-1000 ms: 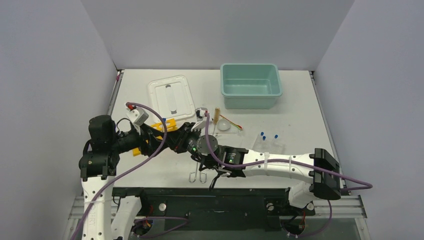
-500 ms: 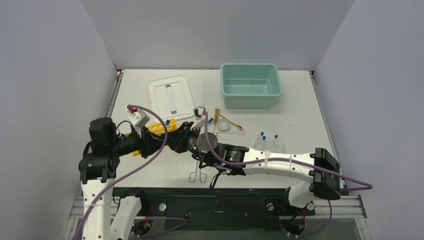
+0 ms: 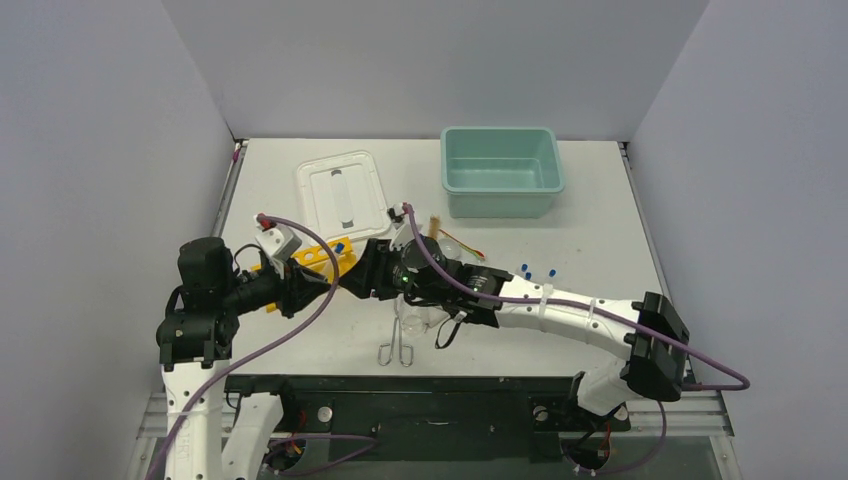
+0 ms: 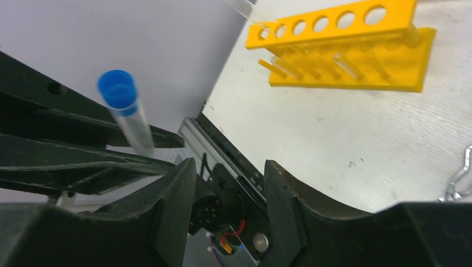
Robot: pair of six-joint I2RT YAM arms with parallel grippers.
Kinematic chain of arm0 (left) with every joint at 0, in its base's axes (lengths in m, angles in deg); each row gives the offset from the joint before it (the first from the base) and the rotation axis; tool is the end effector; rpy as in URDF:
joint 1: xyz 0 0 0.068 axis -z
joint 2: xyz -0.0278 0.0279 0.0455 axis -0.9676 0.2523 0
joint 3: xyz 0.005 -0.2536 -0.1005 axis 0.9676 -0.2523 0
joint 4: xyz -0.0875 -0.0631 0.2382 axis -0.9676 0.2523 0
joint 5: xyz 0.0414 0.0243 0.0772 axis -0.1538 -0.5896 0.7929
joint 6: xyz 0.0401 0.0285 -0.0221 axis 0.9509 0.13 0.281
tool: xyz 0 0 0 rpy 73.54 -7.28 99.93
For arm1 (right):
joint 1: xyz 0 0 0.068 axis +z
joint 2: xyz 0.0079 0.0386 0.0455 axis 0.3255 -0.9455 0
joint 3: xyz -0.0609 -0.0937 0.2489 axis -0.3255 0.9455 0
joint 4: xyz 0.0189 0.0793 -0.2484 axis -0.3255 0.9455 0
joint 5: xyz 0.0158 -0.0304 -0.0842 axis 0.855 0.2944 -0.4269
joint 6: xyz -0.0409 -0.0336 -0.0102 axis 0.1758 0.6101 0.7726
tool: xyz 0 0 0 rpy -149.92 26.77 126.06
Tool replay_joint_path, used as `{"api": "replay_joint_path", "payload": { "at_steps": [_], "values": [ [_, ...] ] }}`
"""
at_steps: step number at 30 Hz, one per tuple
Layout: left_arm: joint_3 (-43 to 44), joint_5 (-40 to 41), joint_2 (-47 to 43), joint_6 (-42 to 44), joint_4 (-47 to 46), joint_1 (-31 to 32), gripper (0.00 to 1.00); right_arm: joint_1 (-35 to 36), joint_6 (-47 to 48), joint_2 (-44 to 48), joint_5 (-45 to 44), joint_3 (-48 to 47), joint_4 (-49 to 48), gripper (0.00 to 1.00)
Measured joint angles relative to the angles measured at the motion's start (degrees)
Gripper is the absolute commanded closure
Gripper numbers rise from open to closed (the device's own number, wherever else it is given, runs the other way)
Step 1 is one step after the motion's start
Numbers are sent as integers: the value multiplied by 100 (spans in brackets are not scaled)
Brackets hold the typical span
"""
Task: Organize the chemistry lab equipment
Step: Insert the test tube into the slot of the test tube rack.
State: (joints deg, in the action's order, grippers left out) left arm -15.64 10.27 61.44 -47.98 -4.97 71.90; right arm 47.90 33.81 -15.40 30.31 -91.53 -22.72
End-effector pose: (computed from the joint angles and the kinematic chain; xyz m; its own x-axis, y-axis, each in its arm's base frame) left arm 0.1090 -0.0217 0.3599 -0.3844 0.1386 -0.9127 0.7406 0.6365 -0.2152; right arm 0.1409 0.3290 0.3287 -0.8010 0.1741 -0.5727 -0.4521 0.4512 0.7694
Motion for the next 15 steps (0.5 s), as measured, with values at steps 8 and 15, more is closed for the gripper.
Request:
{"api": "replay_joint_path", "payload": {
  "at_steps": [8,15],
  "values": [
    [33,0,2,496,273,0,100,-662,195,236,1047,-295,929,48],
    [179,-2,11,940,612,0,100,-1036,522,278,1757,-1231,1368,46]
  ]
}}
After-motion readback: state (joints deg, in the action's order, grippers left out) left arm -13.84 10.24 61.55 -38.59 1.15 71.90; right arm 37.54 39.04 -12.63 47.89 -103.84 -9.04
